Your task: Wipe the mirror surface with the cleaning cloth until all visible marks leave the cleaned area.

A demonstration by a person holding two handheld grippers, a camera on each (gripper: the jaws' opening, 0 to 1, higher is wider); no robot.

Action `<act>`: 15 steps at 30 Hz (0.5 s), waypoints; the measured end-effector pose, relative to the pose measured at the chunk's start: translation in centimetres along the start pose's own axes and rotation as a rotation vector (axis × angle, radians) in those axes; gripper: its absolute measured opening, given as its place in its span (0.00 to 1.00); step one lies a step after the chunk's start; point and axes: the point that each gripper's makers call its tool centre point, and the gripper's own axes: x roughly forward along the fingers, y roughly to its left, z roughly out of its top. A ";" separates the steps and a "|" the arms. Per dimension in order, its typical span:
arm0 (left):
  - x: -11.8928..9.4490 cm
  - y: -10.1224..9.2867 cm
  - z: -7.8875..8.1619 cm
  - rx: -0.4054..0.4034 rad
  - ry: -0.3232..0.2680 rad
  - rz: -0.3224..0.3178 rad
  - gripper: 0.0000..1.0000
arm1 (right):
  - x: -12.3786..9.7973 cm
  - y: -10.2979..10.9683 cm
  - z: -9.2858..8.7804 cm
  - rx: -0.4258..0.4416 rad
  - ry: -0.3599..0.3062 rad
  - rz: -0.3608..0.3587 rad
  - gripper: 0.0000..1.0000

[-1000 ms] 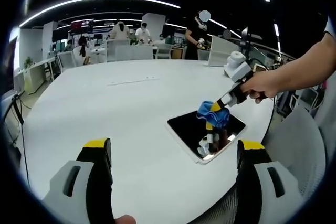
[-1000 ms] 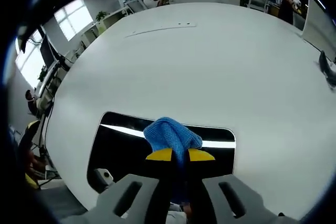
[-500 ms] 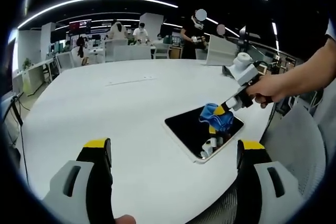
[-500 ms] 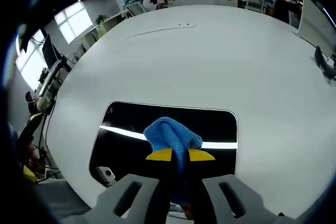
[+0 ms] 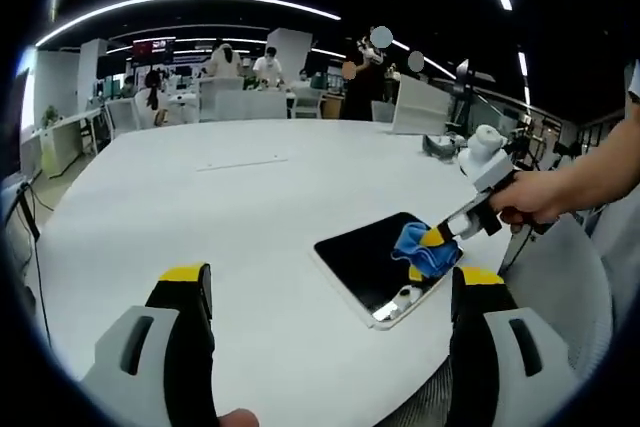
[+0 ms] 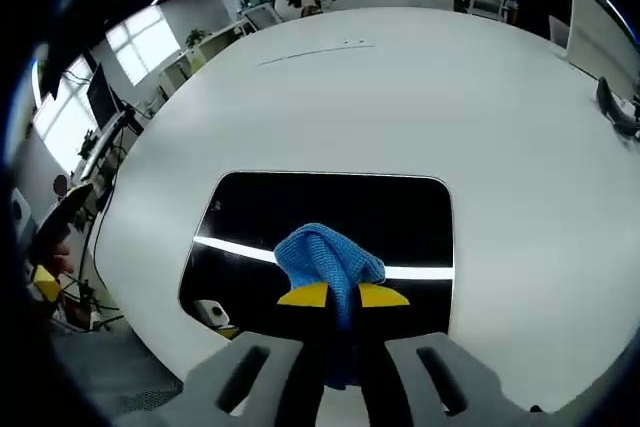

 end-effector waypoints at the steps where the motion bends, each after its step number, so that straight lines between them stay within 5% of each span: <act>1: 0.1 0.1 0.1 0.002 -0.001 0.003 0.99 | -0.2 0.1 -0.4 0.006 0.013 -0.002 0.03; 15: 0.4 0.0 0.1 -0.012 -0.005 -0.005 0.99 | -1.1 0.6 -2.0 0.020 0.014 0.006 0.03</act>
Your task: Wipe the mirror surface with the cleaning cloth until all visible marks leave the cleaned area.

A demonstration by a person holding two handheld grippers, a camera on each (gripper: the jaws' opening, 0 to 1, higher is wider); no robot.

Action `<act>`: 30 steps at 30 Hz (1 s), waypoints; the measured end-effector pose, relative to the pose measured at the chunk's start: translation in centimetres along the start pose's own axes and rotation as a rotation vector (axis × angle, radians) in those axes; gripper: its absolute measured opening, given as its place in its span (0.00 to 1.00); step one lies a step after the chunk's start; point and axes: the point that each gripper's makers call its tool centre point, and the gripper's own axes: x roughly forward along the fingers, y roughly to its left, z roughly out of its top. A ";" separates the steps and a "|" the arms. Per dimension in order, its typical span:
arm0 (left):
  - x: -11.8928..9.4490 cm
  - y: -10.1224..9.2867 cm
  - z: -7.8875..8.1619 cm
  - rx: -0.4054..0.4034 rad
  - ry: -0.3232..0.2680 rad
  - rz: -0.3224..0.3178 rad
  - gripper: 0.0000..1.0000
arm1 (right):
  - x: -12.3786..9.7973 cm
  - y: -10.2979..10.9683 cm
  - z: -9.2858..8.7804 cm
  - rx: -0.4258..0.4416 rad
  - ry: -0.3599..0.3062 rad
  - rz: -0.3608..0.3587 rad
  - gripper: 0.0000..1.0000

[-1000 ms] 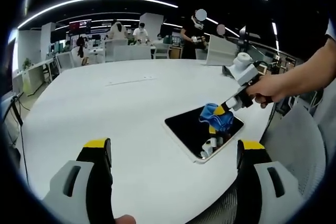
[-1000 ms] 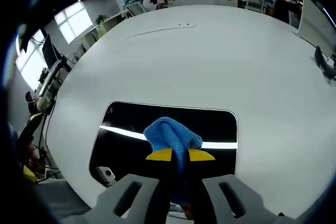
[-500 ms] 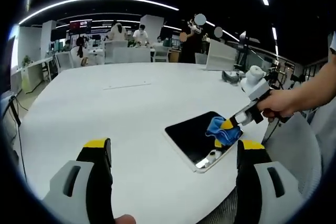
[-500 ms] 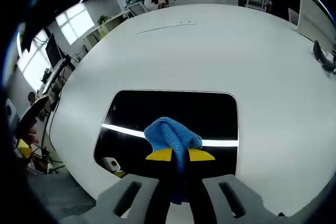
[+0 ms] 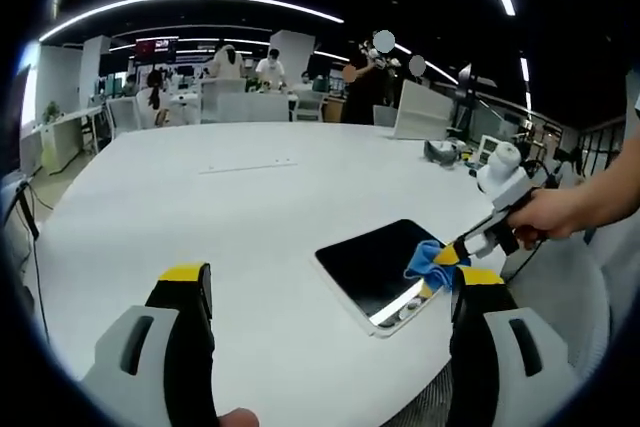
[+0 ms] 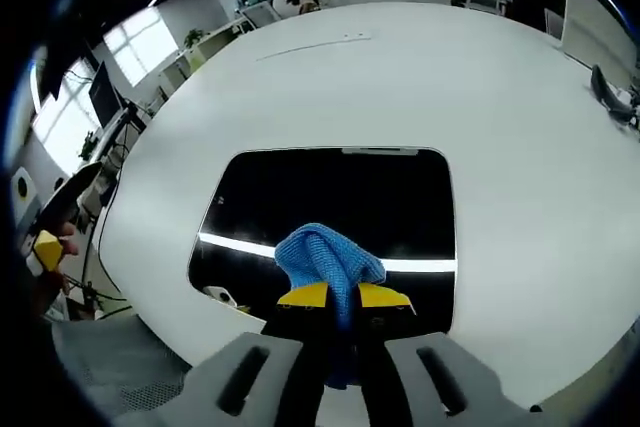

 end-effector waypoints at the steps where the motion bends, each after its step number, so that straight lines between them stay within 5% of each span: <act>1: 0.0 0.0 0.0 0.000 0.001 0.000 0.99 | 0.0 0.0 -0.1 0.000 0.000 0.000 0.03; 30: -0.5 -1.1 -2.2 0.049 0.039 0.011 0.99 | -1.4 0.4 -2.4 0.057 0.022 0.022 0.03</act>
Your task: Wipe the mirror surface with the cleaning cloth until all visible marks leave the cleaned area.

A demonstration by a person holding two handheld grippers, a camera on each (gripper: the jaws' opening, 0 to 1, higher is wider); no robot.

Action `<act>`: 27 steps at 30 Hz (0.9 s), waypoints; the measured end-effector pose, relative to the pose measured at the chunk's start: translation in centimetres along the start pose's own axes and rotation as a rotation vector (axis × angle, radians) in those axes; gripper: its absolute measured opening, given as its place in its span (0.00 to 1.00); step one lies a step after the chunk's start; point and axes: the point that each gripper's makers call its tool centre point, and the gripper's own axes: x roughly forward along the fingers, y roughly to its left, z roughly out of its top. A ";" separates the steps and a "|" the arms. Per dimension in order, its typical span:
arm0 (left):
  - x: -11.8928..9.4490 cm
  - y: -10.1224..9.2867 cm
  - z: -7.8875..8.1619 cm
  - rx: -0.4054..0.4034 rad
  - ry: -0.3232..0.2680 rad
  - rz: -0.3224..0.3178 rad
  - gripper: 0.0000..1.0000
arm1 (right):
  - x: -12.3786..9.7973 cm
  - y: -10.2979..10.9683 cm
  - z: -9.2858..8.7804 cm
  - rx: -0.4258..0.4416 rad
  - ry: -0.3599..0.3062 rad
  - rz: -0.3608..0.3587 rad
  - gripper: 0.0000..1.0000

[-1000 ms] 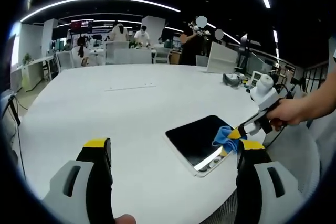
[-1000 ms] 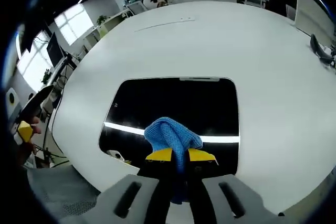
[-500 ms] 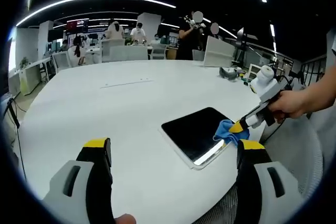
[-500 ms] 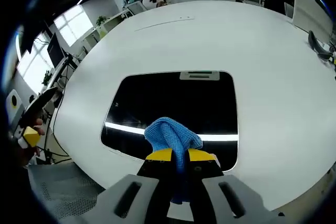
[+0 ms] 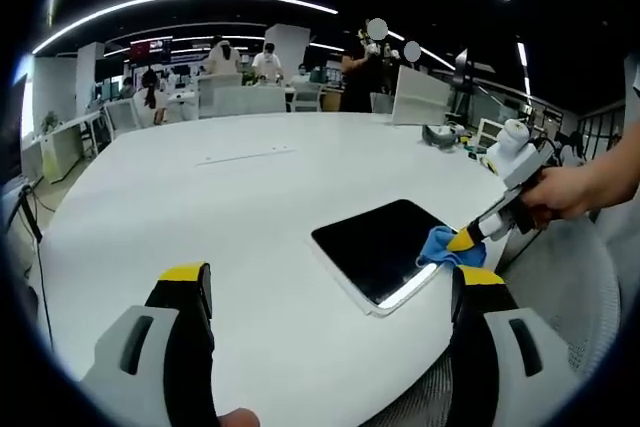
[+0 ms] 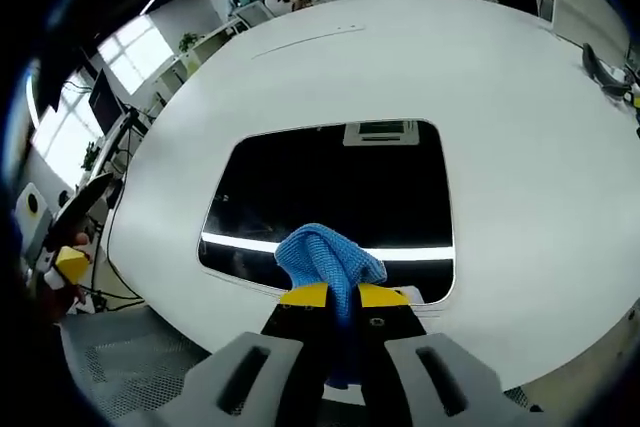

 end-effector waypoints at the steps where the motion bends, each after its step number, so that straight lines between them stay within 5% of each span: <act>1: 0.0 -0.1 0.0 -0.001 -0.002 -0.001 0.99 | 0.0 0.0 -0.1 0.000 0.000 0.000 0.03; 27: -0.5 -0.2 -0.3 -0.036 -0.018 0.023 0.99 | -0.6 -1.3 -0.3 0.039 0.005 0.010 0.03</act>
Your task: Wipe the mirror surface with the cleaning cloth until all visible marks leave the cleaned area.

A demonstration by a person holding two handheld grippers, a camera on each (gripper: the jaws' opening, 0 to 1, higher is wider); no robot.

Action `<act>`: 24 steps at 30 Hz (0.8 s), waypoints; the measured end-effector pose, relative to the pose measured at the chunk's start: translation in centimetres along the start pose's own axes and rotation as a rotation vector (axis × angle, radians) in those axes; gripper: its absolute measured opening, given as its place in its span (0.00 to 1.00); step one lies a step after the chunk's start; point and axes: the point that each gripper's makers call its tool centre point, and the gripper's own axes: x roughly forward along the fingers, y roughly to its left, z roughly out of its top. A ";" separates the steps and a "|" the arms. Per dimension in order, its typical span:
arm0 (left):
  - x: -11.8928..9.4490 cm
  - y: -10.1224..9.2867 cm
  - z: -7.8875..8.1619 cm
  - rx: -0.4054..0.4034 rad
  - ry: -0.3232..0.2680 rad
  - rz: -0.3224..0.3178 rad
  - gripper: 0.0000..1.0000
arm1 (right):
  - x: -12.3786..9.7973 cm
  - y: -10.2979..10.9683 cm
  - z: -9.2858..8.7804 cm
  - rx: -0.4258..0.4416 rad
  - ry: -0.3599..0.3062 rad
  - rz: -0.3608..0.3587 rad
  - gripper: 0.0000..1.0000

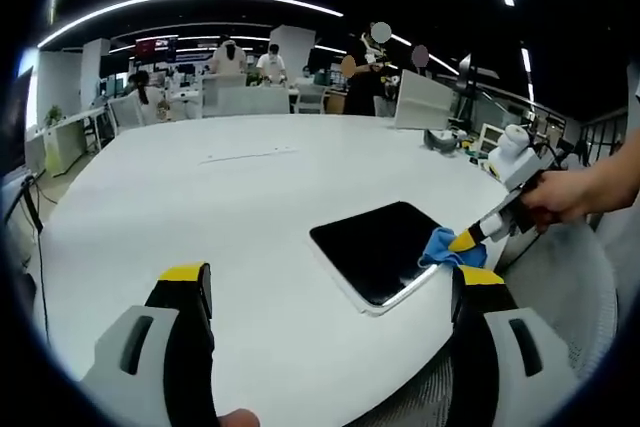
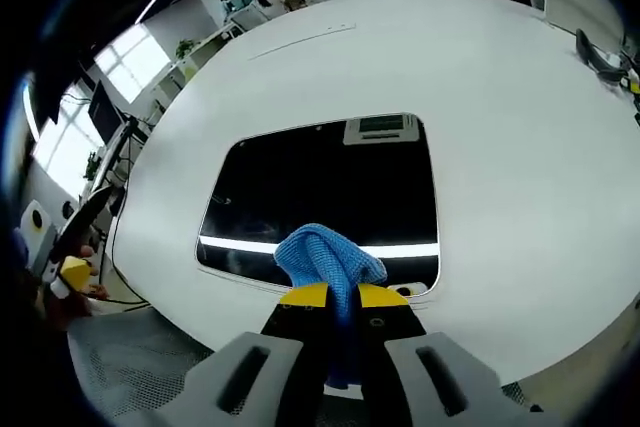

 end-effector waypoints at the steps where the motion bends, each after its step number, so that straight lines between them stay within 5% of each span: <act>1: 0.0 -0.1 0.1 -0.005 -0.003 -0.001 0.99 | 0.0 -0.2 0.0 0.000 0.001 -0.002 0.03; 24: 0.0 0.0 0.2 -0.009 -0.011 -0.004 0.99 | -0.8 -2.6 0.2 0.029 -0.001 -0.019 0.03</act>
